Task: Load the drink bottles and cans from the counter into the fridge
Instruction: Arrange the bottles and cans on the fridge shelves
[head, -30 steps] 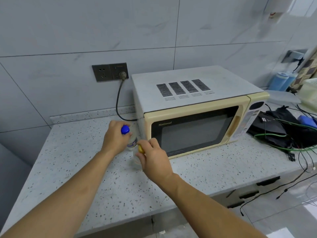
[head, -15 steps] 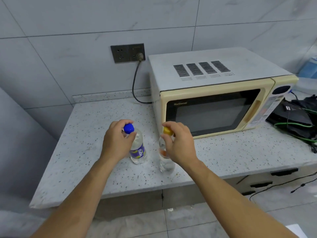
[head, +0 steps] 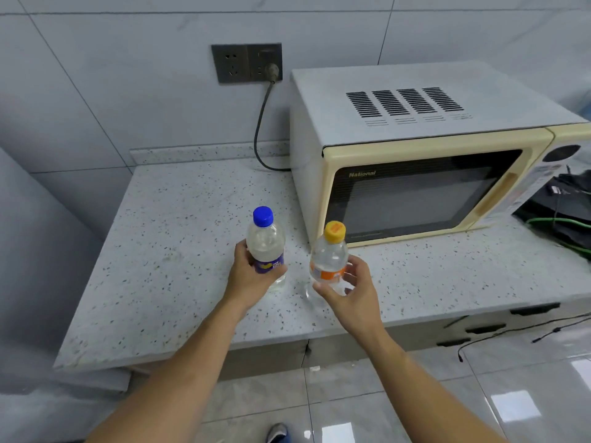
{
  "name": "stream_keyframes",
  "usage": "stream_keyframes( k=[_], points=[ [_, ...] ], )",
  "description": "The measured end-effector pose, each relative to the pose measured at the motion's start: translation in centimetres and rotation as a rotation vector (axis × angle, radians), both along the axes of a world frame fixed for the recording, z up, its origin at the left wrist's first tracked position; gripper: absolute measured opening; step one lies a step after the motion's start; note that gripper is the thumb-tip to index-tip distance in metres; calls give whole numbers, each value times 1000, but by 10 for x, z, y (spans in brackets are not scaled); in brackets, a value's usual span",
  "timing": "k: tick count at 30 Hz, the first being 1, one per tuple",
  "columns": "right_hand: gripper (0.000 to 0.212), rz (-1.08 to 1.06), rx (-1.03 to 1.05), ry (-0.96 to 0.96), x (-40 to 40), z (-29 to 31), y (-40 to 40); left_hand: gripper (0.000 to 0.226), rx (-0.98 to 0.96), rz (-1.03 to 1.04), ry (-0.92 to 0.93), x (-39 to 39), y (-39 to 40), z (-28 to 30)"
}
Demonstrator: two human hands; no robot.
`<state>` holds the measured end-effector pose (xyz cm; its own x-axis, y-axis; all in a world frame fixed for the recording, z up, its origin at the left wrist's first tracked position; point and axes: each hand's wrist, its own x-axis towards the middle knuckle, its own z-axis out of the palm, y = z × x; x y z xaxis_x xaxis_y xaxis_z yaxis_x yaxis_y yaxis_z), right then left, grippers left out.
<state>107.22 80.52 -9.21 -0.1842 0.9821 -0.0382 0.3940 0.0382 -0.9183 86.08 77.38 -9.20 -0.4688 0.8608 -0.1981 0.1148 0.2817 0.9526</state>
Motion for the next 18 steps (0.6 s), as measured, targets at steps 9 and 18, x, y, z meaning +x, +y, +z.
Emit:
stream_keyframes(
  k=[9,18],
  points=[
    [66,52,-37,86,-23,-6,6,61,66,99,-1,7,-8,-23],
    [59,131,-44,278,2,-4,-7,54,66,167,-219,34,-79,-12]
  ],
)
